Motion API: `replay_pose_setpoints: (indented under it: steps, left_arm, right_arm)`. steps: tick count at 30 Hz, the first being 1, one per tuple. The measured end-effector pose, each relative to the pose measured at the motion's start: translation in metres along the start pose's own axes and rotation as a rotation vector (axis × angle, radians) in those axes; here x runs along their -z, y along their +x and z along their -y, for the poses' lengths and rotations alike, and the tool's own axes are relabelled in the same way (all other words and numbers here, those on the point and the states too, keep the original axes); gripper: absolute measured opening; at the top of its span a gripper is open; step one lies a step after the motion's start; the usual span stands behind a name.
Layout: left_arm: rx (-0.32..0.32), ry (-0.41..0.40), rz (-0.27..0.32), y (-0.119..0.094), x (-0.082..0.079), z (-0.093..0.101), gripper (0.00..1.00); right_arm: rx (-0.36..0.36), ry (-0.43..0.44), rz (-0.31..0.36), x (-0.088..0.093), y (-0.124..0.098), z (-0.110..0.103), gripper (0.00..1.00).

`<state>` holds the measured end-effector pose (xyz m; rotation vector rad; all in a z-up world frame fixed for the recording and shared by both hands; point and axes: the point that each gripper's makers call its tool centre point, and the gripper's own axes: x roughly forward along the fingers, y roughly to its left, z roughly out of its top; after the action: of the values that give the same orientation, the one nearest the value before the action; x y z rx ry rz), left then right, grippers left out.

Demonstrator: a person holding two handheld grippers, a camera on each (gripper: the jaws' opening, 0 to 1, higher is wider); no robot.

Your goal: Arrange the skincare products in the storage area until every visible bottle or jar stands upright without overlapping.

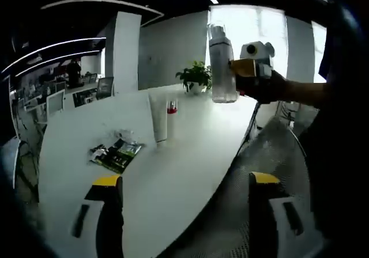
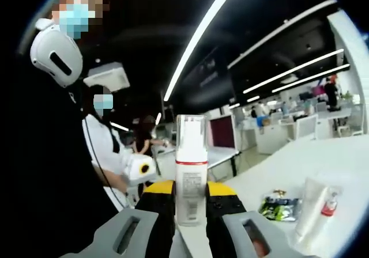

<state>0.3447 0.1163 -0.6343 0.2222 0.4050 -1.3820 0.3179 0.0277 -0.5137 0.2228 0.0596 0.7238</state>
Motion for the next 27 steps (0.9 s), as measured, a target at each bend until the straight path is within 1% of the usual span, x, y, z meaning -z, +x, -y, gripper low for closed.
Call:
replay_pose_setpoints:
  steps: [2, 3, 4, 6, 10, 14, 17, 19, 23, 25, 27]
  left_arm:
    - [-0.035, -0.026, 0.019, -0.003, 0.004, -0.008, 0.87]
    - [-0.06, -0.048, 0.034, -0.005, 0.005, -0.013, 0.88]
    - [-0.093, -0.083, 0.064, -0.008, 0.006, -0.021, 0.88]
    - [-0.146, -0.118, 0.087, -0.013, 0.01, -0.032, 0.87]
    - [-0.194, -0.124, 0.056, -0.017, 0.025, -0.04, 0.84]
    - [-0.215, -0.135, 0.031, -0.015, 0.035, -0.039, 0.81]
    - [-0.232, -0.136, 0.022, -0.016, 0.035, -0.043, 0.76]
    - [-0.263, -0.163, 0.053, -0.019, 0.031, -0.048, 0.74]
    - [-0.305, -0.185, 0.059, -0.02, 0.033, -0.055, 0.69]
    - [-0.334, -0.176, 0.063, -0.02, 0.034, -0.059, 0.64]
    - [-0.35, -0.155, 0.051, -0.02, 0.036, -0.062, 0.59]
  right_arm:
    - [0.005, 0.001, -0.004, 0.001, -0.001, 0.001, 0.11]
    - [0.006, 0.002, -0.005, 0.001, -0.002, 0.001, 0.11]
    - [0.007, 0.004, -0.005, 0.001, -0.003, 0.001, 0.11]
    - [0.01, 0.006, -0.004, 0.002, -0.003, 0.002, 0.11]
    - [0.015, 0.009, -0.012, 0.004, -0.004, 0.003, 0.11]
    - [0.022, 0.003, -0.016, 0.006, -0.005, 0.006, 0.11]
    - [0.036, -0.013, -0.016, 0.008, -0.007, 0.01, 0.11]
    - [0.046, -0.02, -0.011, 0.009, -0.01, 0.014, 0.11]
    - [0.061, -0.029, 0.004, 0.009, -0.015, 0.02, 0.11]
    - [0.072, -0.033, 0.009, 0.01, -0.018, 0.025, 0.11]
    - [0.078, -0.031, 0.018, 0.011, -0.019, 0.03, 0.11]
